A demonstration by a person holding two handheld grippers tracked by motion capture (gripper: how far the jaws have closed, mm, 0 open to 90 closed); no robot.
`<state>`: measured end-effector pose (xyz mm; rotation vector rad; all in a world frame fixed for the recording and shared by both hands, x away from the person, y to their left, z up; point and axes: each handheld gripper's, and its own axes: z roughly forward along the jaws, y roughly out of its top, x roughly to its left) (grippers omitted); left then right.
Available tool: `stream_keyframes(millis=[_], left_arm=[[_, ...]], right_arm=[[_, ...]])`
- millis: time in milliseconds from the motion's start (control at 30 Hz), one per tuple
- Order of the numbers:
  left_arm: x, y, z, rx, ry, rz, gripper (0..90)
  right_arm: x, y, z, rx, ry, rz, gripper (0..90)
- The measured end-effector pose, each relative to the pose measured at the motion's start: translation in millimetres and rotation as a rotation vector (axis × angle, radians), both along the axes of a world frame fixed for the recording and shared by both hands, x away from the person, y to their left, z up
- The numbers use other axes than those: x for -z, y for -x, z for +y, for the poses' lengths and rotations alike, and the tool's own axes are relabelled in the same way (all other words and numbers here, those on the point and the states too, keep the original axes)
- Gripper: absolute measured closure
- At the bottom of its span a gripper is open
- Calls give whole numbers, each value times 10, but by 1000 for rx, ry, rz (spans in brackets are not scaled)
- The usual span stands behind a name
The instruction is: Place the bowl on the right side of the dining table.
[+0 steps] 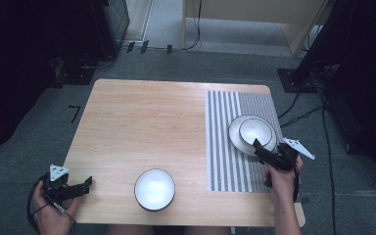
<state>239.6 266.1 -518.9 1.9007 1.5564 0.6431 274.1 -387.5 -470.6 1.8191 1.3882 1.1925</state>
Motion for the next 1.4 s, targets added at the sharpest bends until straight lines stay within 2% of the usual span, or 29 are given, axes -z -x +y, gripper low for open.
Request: stream_keyframes(millis=[300,900,1400], left_arm=[[0,0,0,0,0,0,0],[0,-3,2,2,1,0,0],[0,-3,2,3,1,0,0]], right_arm=[[-36,67,58,-7,16,-8,0],[-25,178,58,-1,30,0,0],[11,273,43,11,41,22,0]])
